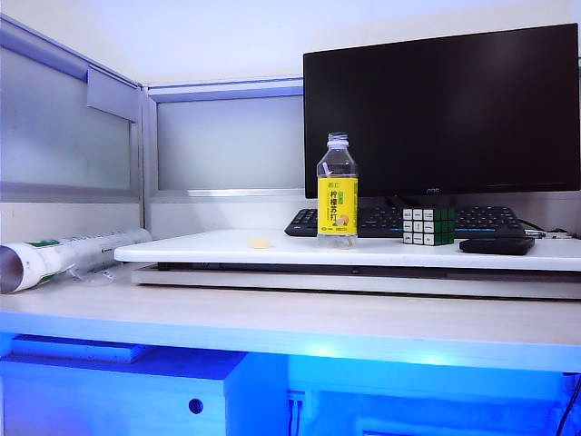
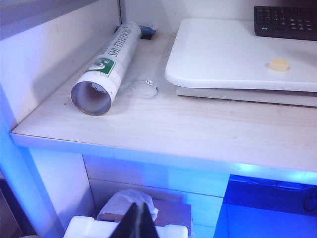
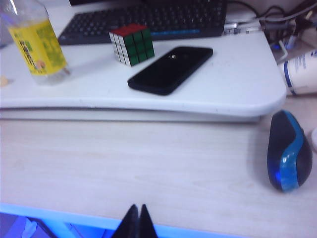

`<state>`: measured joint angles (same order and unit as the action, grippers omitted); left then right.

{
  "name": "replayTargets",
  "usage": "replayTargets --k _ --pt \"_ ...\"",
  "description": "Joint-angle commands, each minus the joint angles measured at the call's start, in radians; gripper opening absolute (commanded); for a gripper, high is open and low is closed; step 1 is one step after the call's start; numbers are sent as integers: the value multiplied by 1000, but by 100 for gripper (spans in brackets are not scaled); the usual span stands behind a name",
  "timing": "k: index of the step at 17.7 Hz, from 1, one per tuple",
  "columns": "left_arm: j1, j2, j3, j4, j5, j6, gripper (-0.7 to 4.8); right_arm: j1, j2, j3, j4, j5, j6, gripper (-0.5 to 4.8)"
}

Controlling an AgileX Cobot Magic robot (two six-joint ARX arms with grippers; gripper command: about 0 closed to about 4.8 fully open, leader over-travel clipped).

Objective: Grab a stick from the table and stick it in a plastic bottle.

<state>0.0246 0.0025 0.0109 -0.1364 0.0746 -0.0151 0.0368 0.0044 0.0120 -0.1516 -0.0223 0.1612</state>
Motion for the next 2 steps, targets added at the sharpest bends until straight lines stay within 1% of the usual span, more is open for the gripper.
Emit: replayTargets --k 1,2 --pt "0 0 0 0 0 3 -4 1 0 0 -5 -4 -5 -2" --pt "0 0 0 -1 0 3 -4 1 0 0 -6 -3 -5 -2"
